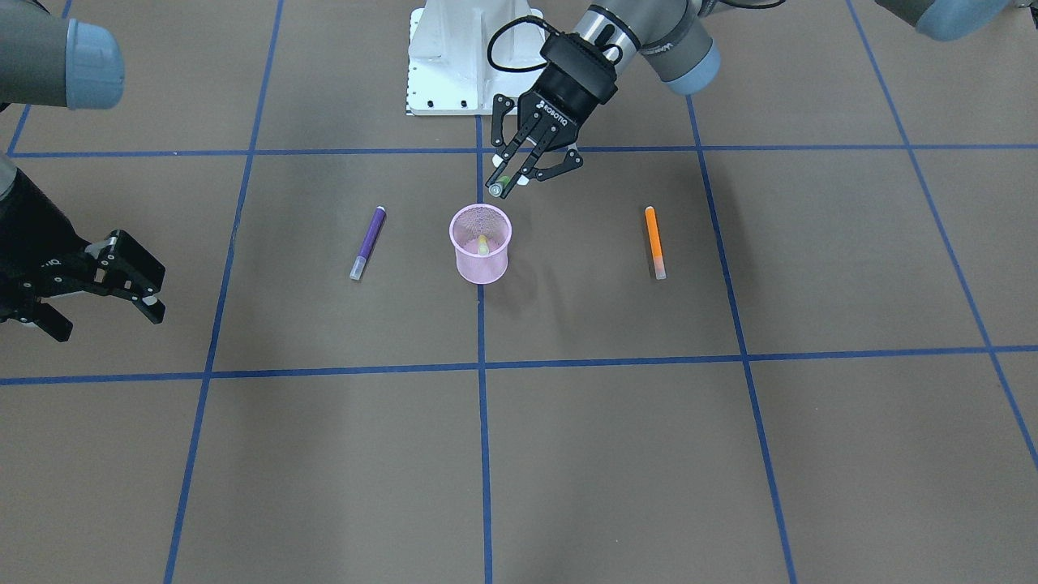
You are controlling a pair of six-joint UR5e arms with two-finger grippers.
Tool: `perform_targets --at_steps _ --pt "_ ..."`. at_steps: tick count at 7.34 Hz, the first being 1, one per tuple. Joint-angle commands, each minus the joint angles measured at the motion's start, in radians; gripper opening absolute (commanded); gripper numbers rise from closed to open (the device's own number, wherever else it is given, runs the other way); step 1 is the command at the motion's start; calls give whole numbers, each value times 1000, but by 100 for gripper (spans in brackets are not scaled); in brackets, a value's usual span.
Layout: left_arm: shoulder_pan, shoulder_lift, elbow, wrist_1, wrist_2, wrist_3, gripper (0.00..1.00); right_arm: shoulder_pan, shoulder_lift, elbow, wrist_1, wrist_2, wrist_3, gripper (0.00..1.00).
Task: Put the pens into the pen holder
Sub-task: 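Carry the green pen over the pink cup and release it inside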
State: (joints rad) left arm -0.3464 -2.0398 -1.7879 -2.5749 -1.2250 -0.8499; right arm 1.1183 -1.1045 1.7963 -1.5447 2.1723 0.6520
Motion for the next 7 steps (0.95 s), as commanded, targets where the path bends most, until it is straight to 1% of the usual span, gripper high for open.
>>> perform_targets --at_steps 1,4,5,6,7 --pt "9 -74 94 -65 30 0 0 0 0 0 0 0 0 99" --pt "7 -77 131 -80 50 0 0 0 0 0 0 0 0 99" --pt "9 -77 142 -83 50 0 2 0 0 0 0 0 0 99" --pt "9 -82 143 -83 50 0 18 0 0 0 0 0 0 99" --pt "7 -85 148 -83 50 0 31 0 0 0 0 0 0 99"
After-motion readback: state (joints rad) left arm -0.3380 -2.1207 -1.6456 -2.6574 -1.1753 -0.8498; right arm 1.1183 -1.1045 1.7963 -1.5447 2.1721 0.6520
